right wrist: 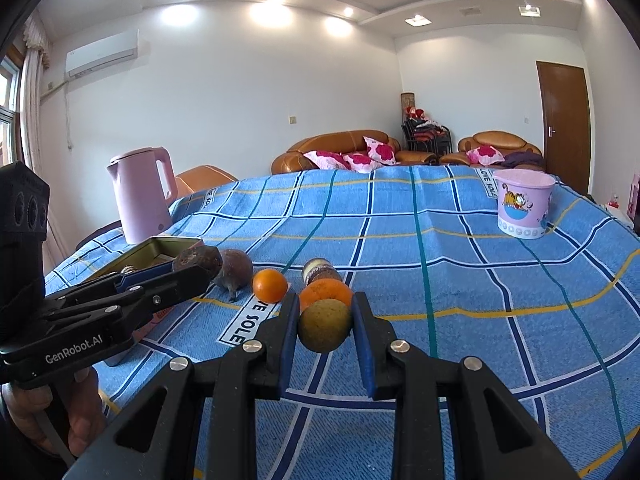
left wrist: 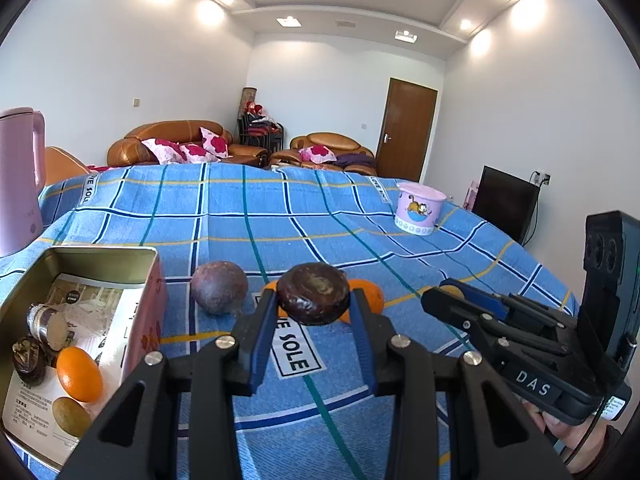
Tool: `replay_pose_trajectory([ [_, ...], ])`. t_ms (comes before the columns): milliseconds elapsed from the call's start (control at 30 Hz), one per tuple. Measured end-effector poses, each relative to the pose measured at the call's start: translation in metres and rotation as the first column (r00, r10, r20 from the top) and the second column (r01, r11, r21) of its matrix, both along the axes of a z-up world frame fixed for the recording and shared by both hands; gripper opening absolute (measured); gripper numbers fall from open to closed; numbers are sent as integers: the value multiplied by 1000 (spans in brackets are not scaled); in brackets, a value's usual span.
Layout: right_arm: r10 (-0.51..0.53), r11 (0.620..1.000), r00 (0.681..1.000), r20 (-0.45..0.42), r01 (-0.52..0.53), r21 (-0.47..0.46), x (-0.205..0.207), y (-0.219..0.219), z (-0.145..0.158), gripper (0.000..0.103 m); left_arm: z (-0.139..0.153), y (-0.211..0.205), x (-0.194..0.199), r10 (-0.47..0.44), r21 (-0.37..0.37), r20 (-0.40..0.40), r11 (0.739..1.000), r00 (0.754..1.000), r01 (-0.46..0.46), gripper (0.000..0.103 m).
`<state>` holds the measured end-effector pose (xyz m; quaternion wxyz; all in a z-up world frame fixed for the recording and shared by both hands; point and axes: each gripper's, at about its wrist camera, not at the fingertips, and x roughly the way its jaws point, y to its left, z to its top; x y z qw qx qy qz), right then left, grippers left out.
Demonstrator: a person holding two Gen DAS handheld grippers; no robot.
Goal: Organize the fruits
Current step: 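Lift and carry the dark brown fruit and yellow fruit over the tin box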
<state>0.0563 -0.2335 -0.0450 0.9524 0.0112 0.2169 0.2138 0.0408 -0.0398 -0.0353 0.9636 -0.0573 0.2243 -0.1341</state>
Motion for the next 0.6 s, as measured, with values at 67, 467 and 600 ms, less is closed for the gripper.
replay_pose_trajectory([
  [67,1,1000,1000,11,-1,1,-2,0,1,28,0,0,-1,1,1,5,1000,1000,-1,38],
  [467,10,1000,1000,9,-10,15,-4,1,3,28,3,0,-6,15,36,-14,999,1000,-14,38],
  [600,44,998,999,8,-44,43,-11,8,15,28,12,11,-20,31,51,14,998,999,-32,38],
])
